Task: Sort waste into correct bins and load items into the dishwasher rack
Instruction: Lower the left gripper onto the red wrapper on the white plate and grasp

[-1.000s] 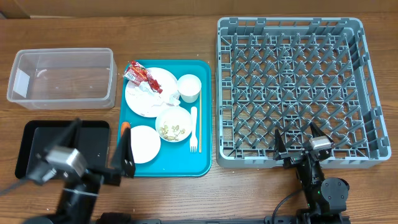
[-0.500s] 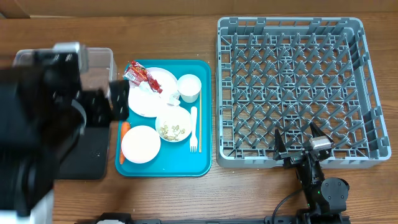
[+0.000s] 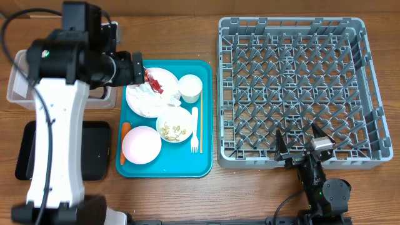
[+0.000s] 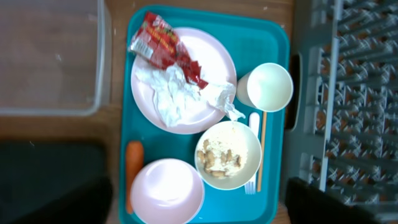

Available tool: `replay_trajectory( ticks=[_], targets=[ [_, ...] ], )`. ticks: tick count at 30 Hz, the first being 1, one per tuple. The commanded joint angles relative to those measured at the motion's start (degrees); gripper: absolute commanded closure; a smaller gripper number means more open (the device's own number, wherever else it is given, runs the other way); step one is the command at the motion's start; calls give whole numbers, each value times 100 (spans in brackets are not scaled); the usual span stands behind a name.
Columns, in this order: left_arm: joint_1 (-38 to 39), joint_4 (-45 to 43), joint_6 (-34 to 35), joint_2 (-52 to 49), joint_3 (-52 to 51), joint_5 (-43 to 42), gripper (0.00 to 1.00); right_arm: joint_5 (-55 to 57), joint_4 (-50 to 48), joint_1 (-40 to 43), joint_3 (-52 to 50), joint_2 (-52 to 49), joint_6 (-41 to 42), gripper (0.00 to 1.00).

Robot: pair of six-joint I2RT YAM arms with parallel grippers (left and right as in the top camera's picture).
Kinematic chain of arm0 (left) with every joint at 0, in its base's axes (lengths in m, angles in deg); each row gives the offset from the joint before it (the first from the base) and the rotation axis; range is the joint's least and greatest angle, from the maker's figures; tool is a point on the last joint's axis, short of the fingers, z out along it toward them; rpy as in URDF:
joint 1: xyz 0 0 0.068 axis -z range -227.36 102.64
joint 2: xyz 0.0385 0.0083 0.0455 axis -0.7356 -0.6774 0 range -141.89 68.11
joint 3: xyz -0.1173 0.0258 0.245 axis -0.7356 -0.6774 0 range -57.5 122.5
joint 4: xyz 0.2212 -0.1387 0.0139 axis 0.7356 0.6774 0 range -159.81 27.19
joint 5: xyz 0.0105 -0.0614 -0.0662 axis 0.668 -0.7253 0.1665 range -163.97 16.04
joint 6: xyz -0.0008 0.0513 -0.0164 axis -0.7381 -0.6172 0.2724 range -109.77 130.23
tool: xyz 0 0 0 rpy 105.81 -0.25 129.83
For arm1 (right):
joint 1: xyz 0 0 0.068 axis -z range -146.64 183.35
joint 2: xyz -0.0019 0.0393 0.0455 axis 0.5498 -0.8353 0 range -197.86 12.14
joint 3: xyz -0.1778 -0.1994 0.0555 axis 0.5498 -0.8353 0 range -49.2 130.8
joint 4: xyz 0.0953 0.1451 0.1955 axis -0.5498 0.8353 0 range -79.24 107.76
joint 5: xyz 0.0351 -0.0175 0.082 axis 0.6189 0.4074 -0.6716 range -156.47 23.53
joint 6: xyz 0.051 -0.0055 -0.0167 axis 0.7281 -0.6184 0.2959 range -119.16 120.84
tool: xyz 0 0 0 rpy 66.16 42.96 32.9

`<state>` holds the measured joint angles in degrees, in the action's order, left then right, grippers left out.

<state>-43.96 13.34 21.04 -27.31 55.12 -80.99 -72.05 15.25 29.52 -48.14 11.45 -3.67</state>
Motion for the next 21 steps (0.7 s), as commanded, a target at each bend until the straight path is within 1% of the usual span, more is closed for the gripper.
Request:
replay_trajectory(
  ticks=[1,2,6,9,15,19,21],
  targets=[
    [37,94,428,-498,109,15,25,-7,-24,-28,-59,46,15,0],
    [37,133,426,-625,109,17,27,-7,-24,-28,-59,46,15,0],
    [37,212,472,-1163,109,17,26,-7,-24,-28,-59,46,17,0],
    [37,107,662,-1552,109,17,26,-7,-24,-28,-59,46,15,0],
    [37,-437,1113,-2074,109,15,28,-7,-24,-28,-59,46,17,0],
    [44,-852,1532,-2234,109,17,33,-7,-24,-28,-59,46,15,0],
    [52,-1071,1589,-2288,109,55,34,-7,-24,-28,-59,46,15,0]
  ],
)
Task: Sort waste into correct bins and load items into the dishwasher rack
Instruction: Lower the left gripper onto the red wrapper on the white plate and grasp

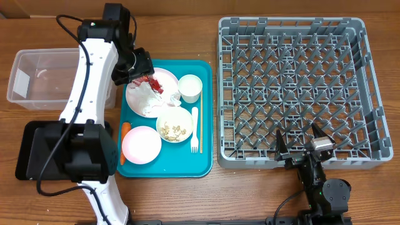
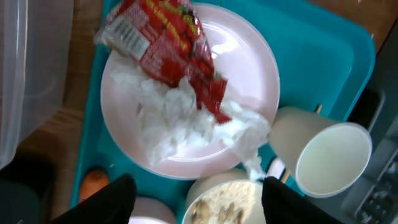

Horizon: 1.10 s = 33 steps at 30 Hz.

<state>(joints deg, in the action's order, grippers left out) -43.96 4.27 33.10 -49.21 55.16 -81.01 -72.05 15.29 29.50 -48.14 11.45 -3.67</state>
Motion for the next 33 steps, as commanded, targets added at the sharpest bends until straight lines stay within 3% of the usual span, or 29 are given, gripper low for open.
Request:
replay_trajectory(
  ticks=[1,5,23,33],
  targets=[
    [57,-251,452,-118,105,151,34,-7,-28,-26,-59,46,15,0],
    [109,-702,590,-297,105,767,33,-7,-28,-26,-59,46,15,0],
    [275,-1464,846,-1521,103,763,38,-7,-28,-26,-59,46,17,0],
    [273,-1596,846,-1617,101,769,42,-7,-28,-26,-59,46,15,0]
  ],
)
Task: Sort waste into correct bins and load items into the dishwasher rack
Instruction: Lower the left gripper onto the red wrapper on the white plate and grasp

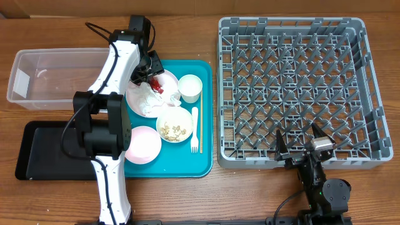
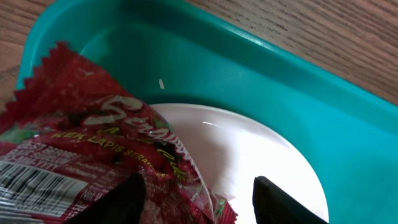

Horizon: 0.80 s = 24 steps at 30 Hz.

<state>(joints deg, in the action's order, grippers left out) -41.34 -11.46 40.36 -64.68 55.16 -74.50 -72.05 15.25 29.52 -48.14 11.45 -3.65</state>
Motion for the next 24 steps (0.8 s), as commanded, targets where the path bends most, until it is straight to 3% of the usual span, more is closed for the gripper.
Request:
replay_trajectory(
  ticks=[1,24],
  targets=[
    [11,-22,120,-70,101,118,42,-7,-24,-28,-59,46,15,0],
    [13,-11,120,-98,-48,264,48,-7,-24,-28,-59,46,13,0]
  ],
)
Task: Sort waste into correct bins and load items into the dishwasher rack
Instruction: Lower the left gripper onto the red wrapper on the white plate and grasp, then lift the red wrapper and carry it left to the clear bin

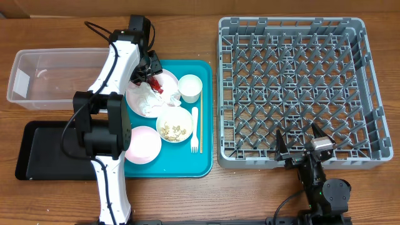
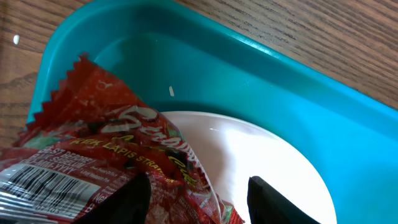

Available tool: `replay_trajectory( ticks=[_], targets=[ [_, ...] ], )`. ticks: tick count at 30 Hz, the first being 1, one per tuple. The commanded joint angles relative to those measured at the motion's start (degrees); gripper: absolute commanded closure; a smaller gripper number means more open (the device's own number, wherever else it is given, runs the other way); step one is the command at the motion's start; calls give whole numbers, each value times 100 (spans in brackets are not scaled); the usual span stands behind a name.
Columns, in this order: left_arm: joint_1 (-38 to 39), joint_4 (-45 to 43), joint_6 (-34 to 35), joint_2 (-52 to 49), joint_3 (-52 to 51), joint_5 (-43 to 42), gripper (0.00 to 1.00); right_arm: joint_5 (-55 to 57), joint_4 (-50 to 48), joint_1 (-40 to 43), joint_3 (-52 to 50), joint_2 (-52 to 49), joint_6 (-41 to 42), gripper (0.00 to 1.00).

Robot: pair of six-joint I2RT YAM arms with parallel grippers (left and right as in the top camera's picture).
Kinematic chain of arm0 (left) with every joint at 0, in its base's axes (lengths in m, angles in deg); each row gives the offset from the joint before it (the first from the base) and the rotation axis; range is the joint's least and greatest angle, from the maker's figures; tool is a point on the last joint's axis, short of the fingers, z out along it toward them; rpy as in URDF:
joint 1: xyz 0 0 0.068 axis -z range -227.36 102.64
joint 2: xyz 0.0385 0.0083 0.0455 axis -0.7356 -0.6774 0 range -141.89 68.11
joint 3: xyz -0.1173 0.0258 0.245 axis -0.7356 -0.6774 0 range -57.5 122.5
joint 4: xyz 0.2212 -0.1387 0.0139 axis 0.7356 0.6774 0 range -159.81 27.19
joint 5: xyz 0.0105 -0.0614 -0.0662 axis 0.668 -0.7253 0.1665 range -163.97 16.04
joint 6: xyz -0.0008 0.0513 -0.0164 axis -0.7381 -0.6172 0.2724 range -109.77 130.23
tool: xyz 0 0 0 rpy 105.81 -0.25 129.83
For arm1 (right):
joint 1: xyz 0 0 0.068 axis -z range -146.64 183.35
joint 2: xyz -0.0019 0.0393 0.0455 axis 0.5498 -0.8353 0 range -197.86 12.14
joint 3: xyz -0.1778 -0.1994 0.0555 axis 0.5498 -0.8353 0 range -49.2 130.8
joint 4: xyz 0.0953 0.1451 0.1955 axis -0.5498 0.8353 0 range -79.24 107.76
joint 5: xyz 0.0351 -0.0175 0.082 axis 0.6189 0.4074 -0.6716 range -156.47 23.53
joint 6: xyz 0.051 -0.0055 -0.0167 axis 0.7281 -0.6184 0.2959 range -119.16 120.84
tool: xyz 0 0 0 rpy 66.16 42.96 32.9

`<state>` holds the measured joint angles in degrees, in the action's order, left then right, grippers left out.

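A red snack wrapper [image 2: 106, 158] lies with crumpled white tissue [image 1: 147, 95] on a white plate [image 2: 267, 155] at the back left of the teal tray [image 1: 165, 164]. My left gripper [image 1: 150, 77] is low over the plate and open. Its dark fingers [image 2: 134, 200] straddle the wrapper's near end, the left one over the wrapper, the right one over bare plate. My right gripper [image 1: 302, 145] rests open at the front edge of the grey dishwasher rack [image 1: 294, 87], holding nothing.
The tray also holds a white cup [image 1: 190, 87], a bowl of food scraps [image 1: 174, 125], a pink bowl [image 1: 141, 145], a white fork [image 1: 194, 129] and a chopstick [image 1: 200, 122]. A clear bin [image 1: 44, 78] and a black bin [image 1: 44, 150] stand to the left.
The left gripper has hardly moved over the wrapper. Its fingers stand slightly closer together, and the wrapper sits a little further into the wrist view. The right arm is unchanged.
The left gripper was high above the tray's left side with the whole tray in its view. Then it was lower over the plate with the wrapper and tissue. Then it was down at the wrapper with its fingers astride it, where it stays.
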<state>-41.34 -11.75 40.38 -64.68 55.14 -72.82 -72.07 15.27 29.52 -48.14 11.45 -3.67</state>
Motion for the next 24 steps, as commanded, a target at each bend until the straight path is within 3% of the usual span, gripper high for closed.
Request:
replay_trajectory(
  ticks=[1,16,18,20,24],
  targets=[
    [13,15,118,-98,-57,96,48,-4,-26,-28,-59,46,15,0],
    [157,17,118,-98,-90,332,51,-4,-26,-28,-59,46,15,0],
    [190,13,118,-98,-90,382,56,-4,-26,-28,-59,46,15,0],
    [234,-2,118,-98,-90,389,72,-4,-26,-28,-59,46,17,0],
    [260,-15,116,-98,-90,396,83,-4,-26,-28,-59,46,15,0]
  ],
)
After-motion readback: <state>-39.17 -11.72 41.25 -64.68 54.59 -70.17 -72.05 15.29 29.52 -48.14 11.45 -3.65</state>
